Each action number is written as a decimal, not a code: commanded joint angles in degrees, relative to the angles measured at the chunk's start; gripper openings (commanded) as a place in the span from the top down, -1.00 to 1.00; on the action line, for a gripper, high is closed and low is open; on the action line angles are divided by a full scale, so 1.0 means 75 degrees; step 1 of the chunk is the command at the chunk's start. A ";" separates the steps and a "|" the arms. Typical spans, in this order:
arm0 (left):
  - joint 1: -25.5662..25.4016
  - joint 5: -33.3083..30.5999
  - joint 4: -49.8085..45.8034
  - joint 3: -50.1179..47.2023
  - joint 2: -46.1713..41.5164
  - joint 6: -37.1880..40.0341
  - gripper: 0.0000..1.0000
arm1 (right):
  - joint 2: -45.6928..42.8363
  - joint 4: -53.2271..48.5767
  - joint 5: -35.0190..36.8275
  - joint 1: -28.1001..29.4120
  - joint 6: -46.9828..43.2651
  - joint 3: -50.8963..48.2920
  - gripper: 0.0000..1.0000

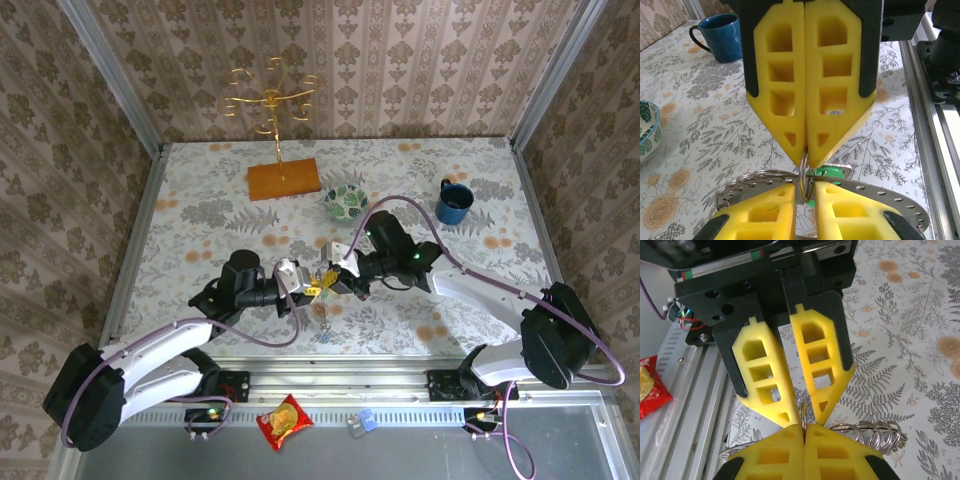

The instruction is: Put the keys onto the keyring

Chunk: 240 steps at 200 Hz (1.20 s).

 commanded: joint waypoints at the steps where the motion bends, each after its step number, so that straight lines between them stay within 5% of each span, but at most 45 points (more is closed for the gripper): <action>1: -0.0089 -0.0139 -0.1024 0.0504 0.0028 0.0764 0.64 | 0.0287 -0.1044 0.0242 0.0288 -0.0724 0.0511 1.00; 49: -0.0100 -0.0077 -0.1159 0.0721 0.0001 0.0847 0.64 | 0.0625 -0.1828 0.0911 0.0748 -0.1278 0.1082 1.00; 71: -0.0082 0.0017 -0.1116 0.0707 -0.0030 0.0809 0.88 | 0.0501 -0.1467 0.0700 0.0694 -0.1068 0.0938 1.00; 95: -0.0072 0.0065 -0.0893 0.0548 -0.0108 0.0681 1.00 | 0.0172 -0.0296 0.0161 0.0235 -0.0284 0.0223 0.53; 124: -0.0072 0.0097 -0.0341 0.0275 -0.0187 0.0392 1.00 | -0.0256 0.0301 -0.0065 -0.0047 0.0160 -0.0361 0.43; 187: -0.0063 0.0100 -0.0017 0.0107 -0.0139 0.0233 1.00 | -0.0347 0.0304 0.0029 -0.0058 0.0257 -0.0541 0.75; 240: -0.0063 0.0088 0.0163 0.0054 -0.0129 0.0176 1.00 | -0.0426 0.0233 0.0088 -0.0105 0.0256 -0.0708 0.83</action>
